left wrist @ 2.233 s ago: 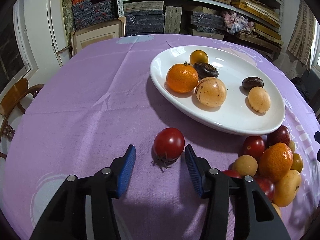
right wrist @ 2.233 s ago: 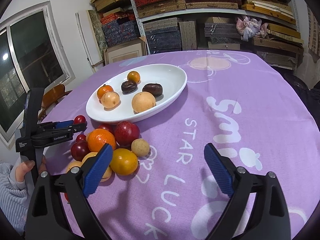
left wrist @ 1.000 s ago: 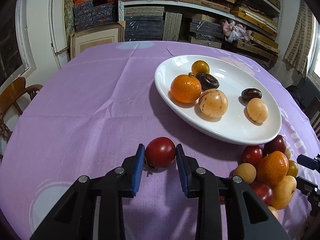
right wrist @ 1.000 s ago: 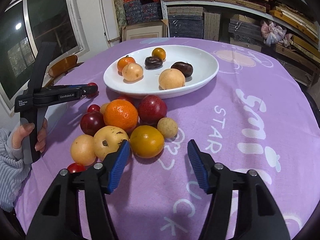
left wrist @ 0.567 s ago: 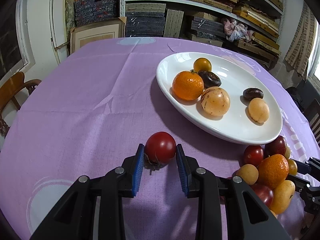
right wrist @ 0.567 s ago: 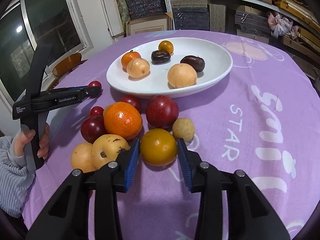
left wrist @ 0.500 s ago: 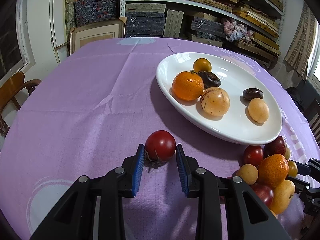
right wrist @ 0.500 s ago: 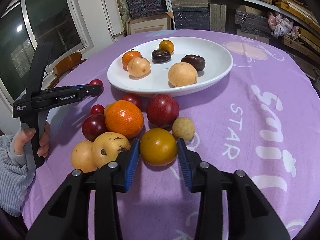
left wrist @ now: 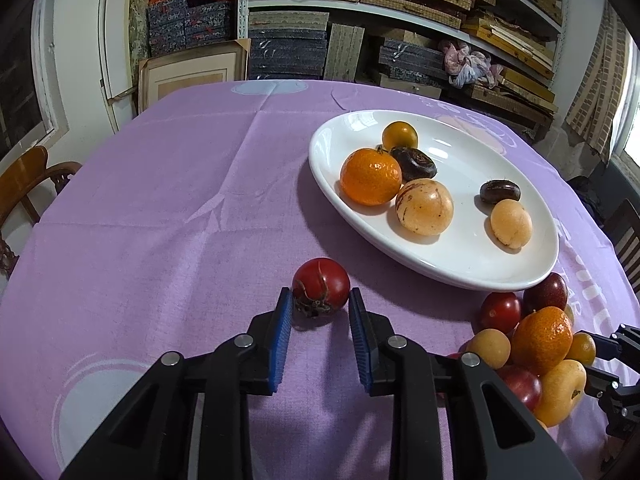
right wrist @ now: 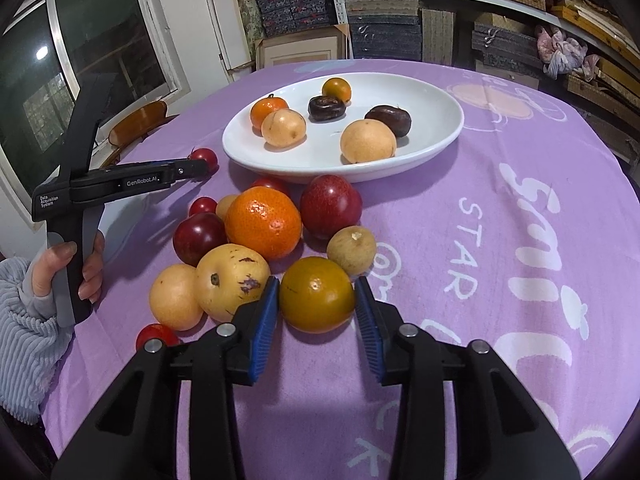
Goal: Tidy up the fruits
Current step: 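Grasp a dark yellow fruit with the right gripper while the left lifts the tomato, then lower the red tomato and dark yellow fruit onto the white plate, opening both grippers, then grasp a small tan round fruit with the right gripper while the left withdraws, then grasp a large pale yellow pear with the left gripper while the right holds the tan fruit, then carry the pear and tan fruit onto the white plate and open both grippers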
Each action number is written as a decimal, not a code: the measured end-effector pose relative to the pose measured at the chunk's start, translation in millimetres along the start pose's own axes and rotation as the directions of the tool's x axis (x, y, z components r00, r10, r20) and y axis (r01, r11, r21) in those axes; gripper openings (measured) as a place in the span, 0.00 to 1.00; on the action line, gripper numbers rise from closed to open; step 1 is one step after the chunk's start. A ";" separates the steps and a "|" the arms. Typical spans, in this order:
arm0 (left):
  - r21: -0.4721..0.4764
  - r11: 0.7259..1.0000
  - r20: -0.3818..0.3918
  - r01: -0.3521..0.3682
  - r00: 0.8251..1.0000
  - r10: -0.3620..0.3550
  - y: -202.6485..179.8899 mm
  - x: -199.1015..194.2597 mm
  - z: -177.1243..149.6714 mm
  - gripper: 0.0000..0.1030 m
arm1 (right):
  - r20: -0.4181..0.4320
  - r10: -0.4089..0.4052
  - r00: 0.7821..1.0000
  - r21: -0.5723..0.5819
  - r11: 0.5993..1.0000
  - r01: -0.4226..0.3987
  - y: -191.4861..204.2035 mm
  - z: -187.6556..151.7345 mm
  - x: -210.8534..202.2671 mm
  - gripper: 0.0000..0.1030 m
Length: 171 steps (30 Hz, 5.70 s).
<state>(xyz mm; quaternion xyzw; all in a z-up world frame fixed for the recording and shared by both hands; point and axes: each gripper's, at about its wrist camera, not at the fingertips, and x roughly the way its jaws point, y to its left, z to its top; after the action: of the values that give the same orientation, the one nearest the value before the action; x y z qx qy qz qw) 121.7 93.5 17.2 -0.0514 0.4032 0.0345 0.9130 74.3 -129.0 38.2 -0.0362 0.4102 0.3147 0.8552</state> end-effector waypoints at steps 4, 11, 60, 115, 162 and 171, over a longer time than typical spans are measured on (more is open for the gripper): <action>-0.014 1.000 -0.021 0.007 1.000 -0.008 2.4 7.3 4.6 0.52 | 0.000 -0.001 1.000 0.000 1.000 0.001 -0.1 0.1 -0.2 0.37; -0.051 0.998 -0.026 0.022 0.999 -0.023 10.5 11.8 9.0 0.30 | -0.001 0.003 1.000 0.003 1.000 -0.003 -1.3 0.0 -0.2 0.37; 0.030 0.999 0.069 -0.029 0.997 0.027 -22.9 -56.5 -7.5 0.97 | 0.233 -0.265 0.936 -0.051 0.957 0.284 -7.0 51.6 -44.6 0.92; 0.253 0.966 -0.052 0.055 0.998 -0.043 -88.0 -90.3 -107.9 0.97 | -0.040 -0.156 0.987 0.004 0.988 0.156 -47.4 8.2 5.9 0.27; 0.181 0.979 -0.035 0.095 0.995 -0.090 -100.5 -59.0 -86.3 0.43 | -0.035 -0.120 0.992 0.031 0.992 0.121 -52.4 7.3 3.8 0.27; 0.110 0.994 0.076 0.024 0.997 -0.033 -57.6 -90.4 -42.5 0.43 | -0.022 -0.121 0.992 0.046 0.991 0.122 -54.2 7.1 0.6 0.27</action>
<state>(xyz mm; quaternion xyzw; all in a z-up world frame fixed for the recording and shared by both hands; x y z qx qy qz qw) 35.8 29.2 59.5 -0.0060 0.3678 0.0014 0.9299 110.1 -169.7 31.7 -0.0441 0.4227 0.2518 0.8695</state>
